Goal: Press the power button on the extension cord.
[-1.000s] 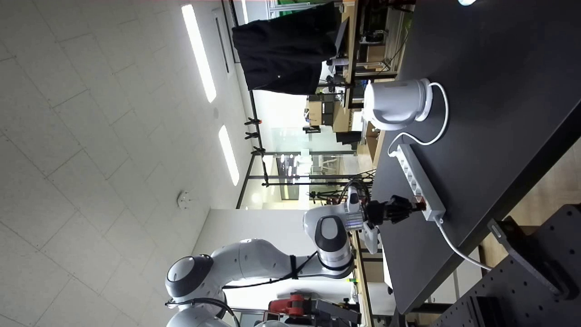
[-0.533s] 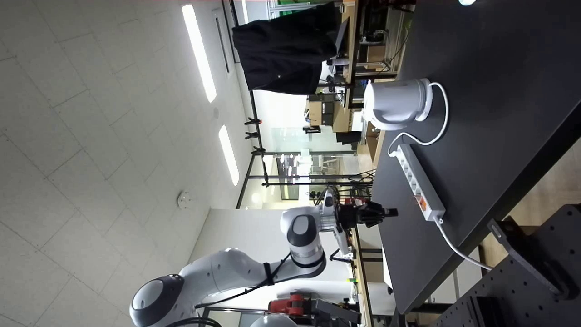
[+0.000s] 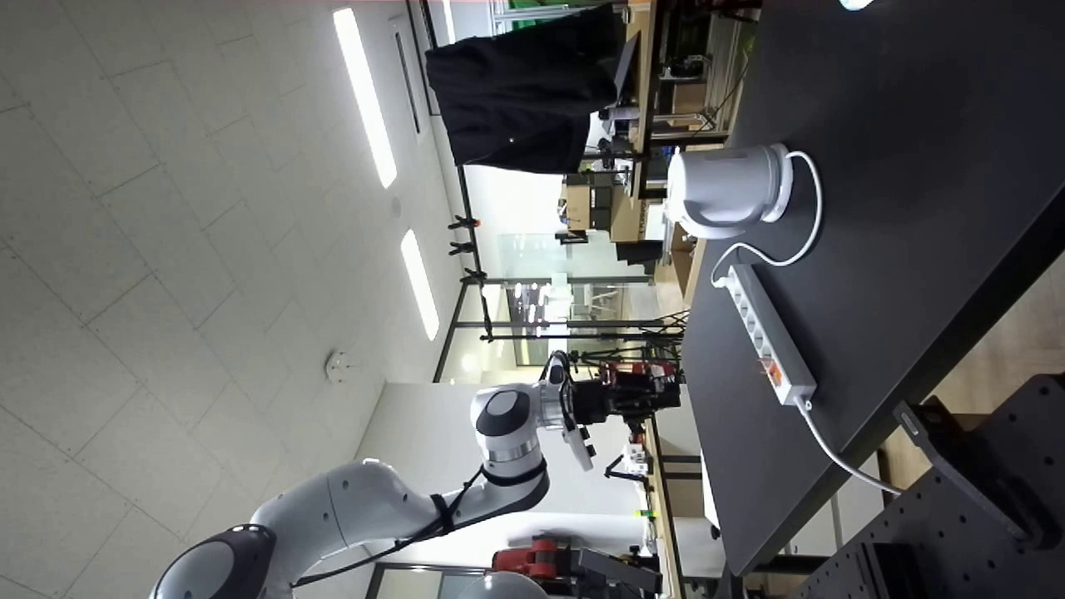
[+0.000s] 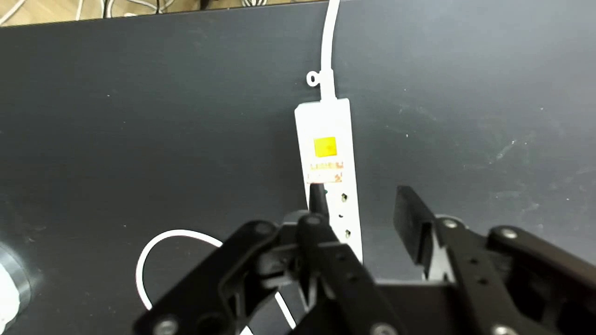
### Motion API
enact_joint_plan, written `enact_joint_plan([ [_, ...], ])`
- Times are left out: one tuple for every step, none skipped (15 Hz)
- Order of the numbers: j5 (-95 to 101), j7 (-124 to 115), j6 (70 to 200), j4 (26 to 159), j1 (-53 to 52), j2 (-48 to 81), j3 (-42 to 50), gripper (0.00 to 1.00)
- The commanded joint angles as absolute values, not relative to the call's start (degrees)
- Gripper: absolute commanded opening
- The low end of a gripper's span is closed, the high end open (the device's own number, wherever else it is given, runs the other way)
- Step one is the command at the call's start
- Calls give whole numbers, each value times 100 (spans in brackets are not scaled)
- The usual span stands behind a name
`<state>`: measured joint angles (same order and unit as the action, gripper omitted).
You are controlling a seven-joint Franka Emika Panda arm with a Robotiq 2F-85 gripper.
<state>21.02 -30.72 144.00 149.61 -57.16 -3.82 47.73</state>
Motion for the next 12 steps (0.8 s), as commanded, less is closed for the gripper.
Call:
enact_joint_plan([
  [2321, -3385, 13706, 15097, -4398, -1112, 3399, 73],
  [2179, -3281, 13519, 15127, -3952, -1231, 2920, 80],
  [2064, -3210, 13391, 15169, -3502, -1330, 2451, 88],
  [1929, -3137, 13258, 15203, -3056, -1408, 1976, 93],
  [1766, -3044, 13144, 15242, -2610, -1487, 1505, 98],
  [1599, -3007, 13051, 15282, -2150, -1552, 1025, 100],
  [1508, -2849, 13312, 15124, -1870, -1186, 726, 100],
  [1425, -2801, 13276, 15152, -1606, -1255, 443, 96],
  [1388, -2755, 13283, 15155, -1429, -1259, 259, 100],
  [1376, -2750, 13302, 15153, -1347, -1231, 169, 100],
  [1385, -2757, 13323, 15153, -1321, -1194, 143, 100],
  [1389, -2759, 13328, 15153, -1315, -1170, 143, 100],
])
